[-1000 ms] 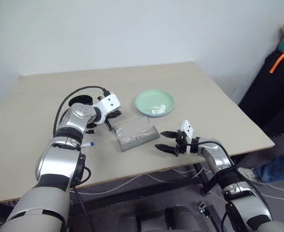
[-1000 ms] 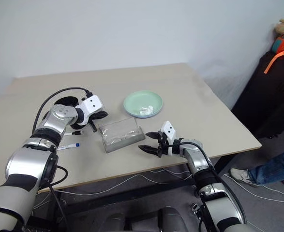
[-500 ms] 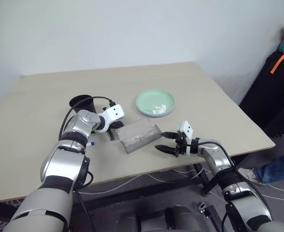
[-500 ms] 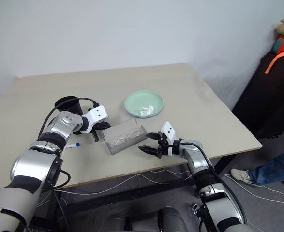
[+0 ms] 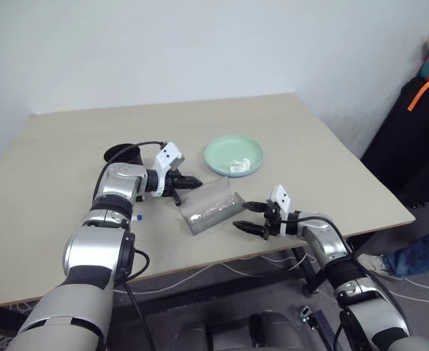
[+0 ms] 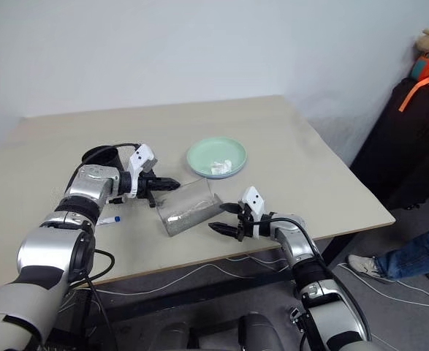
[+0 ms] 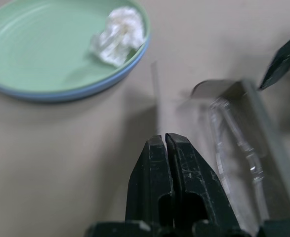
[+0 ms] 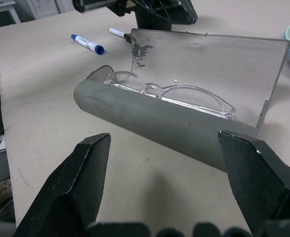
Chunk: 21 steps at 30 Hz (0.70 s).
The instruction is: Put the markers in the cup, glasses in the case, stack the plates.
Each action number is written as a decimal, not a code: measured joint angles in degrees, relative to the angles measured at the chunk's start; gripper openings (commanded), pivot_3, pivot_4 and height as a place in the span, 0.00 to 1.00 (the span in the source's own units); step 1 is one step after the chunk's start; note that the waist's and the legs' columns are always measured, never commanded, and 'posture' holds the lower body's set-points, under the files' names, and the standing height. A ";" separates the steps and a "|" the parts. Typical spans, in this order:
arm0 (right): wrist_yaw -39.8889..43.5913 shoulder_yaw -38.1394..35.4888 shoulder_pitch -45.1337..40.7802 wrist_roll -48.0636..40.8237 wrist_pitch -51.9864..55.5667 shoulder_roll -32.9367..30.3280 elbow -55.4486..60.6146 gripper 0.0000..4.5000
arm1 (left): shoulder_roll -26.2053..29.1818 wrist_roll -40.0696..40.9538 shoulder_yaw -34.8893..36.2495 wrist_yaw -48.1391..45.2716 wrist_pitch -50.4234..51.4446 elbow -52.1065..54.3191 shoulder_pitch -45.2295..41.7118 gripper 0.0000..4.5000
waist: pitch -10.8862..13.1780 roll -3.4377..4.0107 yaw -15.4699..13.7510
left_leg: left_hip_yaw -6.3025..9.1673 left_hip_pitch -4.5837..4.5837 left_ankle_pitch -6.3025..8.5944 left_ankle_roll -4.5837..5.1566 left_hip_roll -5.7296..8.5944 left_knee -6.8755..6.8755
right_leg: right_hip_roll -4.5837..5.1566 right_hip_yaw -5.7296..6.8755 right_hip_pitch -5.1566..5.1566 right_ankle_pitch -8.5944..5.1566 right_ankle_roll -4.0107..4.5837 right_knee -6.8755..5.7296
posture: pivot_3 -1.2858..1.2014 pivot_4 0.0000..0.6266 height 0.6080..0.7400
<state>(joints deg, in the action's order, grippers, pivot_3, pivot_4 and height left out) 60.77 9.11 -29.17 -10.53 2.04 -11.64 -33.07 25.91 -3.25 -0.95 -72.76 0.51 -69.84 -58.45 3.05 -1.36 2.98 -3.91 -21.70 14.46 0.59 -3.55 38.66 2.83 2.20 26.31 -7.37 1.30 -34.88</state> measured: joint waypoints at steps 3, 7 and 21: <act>0.01 0.00 -0.01 0.00 -0.08 -0.01 -0.16 0.84 | 0.05 1.08 0.00 -2.45 1.62 1.36 1.02 0.00 | 0.00 0.00 0.05 | 0.00 0.01 0.00 0.00 0.00 0.00 | -0.01 -0.01 0.00 0.00 0.00 -0.02 | 0.52 0.00 1.00; 0.01 0.00 -0.01 0.00 -0.11 -0.01 -0.33 0.84 | 0.33 1.97 0.07 -4.26 2.41 3.09 2.08 0.00 | 0.00 0.00 0.02 | 0.01 0.01 -0.01 0.01 0.00 0.01 | -0.01 -0.01 0.00 0.00 0.01 -0.02 | 0.52 0.00 1.00; -0.01 0.00 -0.04 0.00 -0.14 0.02 -0.43 0.84 | 1.69 -8.76 -7.84 13.90 -11.97 0.28 1.90 0.00 | 0.00 0.00 -0.02 | -0.02 0.01 0.00 0.00 0.00 0.02 | -0.01 -0.01 0.00 0.00 0.00 -0.02 | 0.52 0.00 1.00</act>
<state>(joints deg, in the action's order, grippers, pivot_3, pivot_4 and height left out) 60.76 9.11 -29.21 -10.52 1.90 -11.62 -33.50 27.60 -12.00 -8.78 -58.87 -11.46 -69.57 -56.55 3.05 -1.37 2.96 -3.92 -21.69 14.46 0.58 -3.56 38.68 2.82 2.19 26.31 -7.37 1.30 -34.91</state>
